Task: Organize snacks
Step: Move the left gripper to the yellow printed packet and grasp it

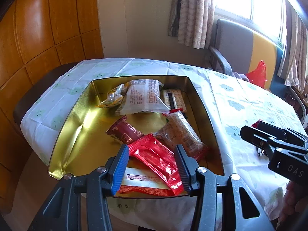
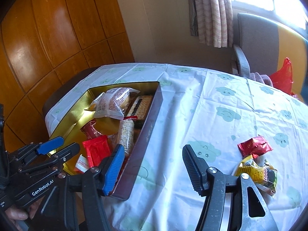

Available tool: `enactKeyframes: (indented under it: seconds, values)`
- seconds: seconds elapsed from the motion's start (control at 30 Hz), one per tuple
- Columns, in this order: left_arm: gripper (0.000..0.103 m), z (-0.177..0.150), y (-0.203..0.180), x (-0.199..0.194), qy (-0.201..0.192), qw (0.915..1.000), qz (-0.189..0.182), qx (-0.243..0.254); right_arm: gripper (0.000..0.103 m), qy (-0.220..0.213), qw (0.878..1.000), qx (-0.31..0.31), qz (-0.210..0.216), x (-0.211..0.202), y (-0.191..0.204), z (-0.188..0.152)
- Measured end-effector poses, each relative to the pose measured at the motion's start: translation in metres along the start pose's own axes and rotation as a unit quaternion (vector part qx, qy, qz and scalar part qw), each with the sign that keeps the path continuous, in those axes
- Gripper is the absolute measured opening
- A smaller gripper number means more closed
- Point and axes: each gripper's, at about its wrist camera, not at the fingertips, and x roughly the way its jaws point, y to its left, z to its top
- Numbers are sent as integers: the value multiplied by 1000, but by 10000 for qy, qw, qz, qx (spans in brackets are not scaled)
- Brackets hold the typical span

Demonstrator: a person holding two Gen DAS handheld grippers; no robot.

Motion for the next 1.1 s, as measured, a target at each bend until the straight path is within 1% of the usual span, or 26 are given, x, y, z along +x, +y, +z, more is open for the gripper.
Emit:
enactKeyframes:
  seconds: [0.47, 0.67, 0.93, 1.1]
  values:
    - [50, -1, -11, 0, 41, 9998, -70, 161, 64, -13, 9999, 104, -96, -4, -13, -7]
    - [50, -1, -16, 2, 66, 9996, -119, 255, 65, -55, 9996, 148, -220, -9, -21, -11]
    - [50, 0, -29, 4, 96, 9985, -264, 474, 66, -56, 9978, 440, -493, -20, -51, -24]
    - [50, 3, -48, 5, 126, 9957, -527, 751, 66, -14, 9937, 756, -832, -34, -85, -40]
